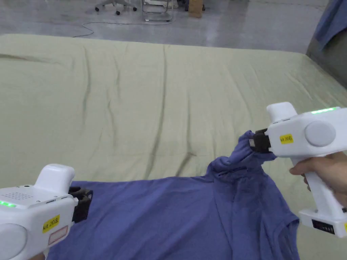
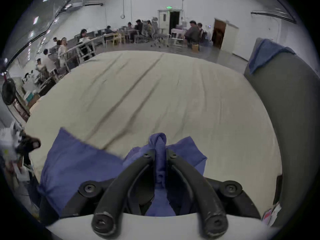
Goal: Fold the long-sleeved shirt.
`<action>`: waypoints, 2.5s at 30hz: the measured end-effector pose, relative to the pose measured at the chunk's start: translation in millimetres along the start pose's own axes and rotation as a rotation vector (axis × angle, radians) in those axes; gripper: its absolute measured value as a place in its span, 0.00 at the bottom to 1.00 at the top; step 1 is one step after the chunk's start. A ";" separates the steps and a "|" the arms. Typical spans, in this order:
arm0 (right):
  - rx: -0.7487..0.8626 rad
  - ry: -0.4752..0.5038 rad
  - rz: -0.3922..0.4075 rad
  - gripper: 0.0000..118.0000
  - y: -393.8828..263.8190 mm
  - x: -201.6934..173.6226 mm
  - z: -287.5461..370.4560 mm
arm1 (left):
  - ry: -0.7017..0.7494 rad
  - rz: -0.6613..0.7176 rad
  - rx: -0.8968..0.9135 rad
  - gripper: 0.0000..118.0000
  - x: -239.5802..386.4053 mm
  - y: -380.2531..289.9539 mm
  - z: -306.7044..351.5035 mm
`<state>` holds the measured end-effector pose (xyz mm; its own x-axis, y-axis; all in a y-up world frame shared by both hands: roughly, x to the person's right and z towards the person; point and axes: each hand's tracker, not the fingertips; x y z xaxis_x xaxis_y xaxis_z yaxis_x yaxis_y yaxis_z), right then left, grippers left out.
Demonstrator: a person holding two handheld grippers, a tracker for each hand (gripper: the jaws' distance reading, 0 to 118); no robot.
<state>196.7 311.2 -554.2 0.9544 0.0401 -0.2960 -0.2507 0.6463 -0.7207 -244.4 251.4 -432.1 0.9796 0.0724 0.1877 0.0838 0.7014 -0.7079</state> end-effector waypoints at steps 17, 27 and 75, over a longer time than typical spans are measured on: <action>-0.070 0.067 -0.253 0.95 -135.4 -21.7 27.2 | -0.026 0.043 0.042 0.00 19.3 -39.8 72.9; 0.004 0.064 -0.197 0.00 -165.4 -4.9 102.5 | -0.055 0.151 -0.068 0.00 0.1 -14.3 18.9; -0.135 0.047 -0.242 0.01 -50.0 59.4 -23.6 | 0.090 0.138 -0.016 0.01 -29.2 40.2 6.6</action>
<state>262.0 263.4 -550.5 0.9813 -0.1408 -0.1316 -0.0386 0.5252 -0.8501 -270.8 282.2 -461.5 0.9943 0.1032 0.0263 -0.0509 0.6776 -0.7336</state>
